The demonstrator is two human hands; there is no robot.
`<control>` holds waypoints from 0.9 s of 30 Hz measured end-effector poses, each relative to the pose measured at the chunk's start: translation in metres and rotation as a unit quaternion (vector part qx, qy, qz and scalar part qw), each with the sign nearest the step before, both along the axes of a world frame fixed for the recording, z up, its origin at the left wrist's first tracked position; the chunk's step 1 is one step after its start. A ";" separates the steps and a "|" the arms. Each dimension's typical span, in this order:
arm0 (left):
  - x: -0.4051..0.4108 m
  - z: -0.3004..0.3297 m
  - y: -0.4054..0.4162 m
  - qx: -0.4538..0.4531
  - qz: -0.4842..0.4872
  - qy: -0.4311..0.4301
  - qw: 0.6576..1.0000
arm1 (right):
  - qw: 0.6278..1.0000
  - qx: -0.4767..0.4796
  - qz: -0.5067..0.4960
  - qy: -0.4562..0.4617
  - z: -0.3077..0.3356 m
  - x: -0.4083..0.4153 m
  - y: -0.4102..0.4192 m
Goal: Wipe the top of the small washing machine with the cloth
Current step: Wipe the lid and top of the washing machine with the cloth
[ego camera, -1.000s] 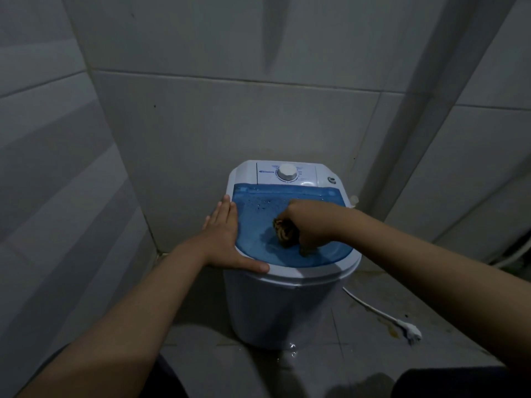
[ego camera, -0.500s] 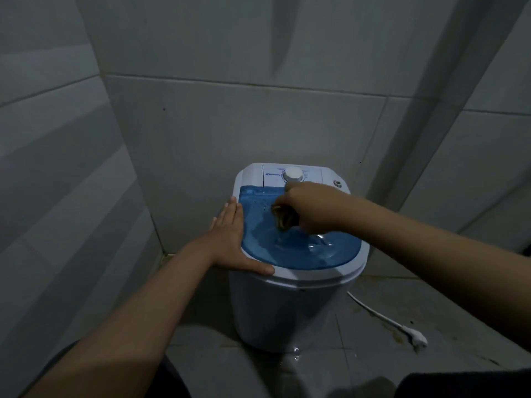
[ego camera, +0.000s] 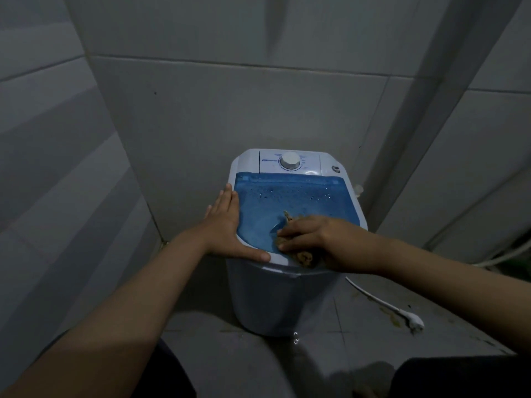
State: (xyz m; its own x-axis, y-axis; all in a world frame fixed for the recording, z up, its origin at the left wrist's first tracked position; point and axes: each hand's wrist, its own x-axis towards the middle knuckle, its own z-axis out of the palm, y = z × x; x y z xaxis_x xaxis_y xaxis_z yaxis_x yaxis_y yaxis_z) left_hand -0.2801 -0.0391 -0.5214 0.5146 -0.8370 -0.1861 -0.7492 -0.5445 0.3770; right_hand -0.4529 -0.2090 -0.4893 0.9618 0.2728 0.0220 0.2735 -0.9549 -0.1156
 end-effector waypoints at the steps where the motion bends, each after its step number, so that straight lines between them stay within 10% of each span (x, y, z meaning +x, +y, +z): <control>1: 0.000 0.000 0.000 -0.003 0.002 -0.001 1.000 | 1.000 -0.006 -0.001 0.006 0.004 -0.005 -0.003; 12: -0.012 -0.006 -0.002 0.011 -0.003 0.010 1.000 | 0.986 -0.076 -0.139 0.058 0.035 -0.040 -0.015; 27: -0.007 -0.014 -0.003 -0.009 -0.008 0.015 1.000 | 0.992 -0.088 0.042 -0.077 -0.031 -0.062 -0.015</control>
State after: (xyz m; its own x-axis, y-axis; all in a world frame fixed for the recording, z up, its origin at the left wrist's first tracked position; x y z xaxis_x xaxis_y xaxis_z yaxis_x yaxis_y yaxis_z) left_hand -0.2867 -0.0423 -0.5352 0.4954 -0.8486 -0.1855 -0.7465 -0.5251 0.4086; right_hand -0.5149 -0.2237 -0.5201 0.9244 0.3645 0.1123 0.3543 -0.9296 0.1012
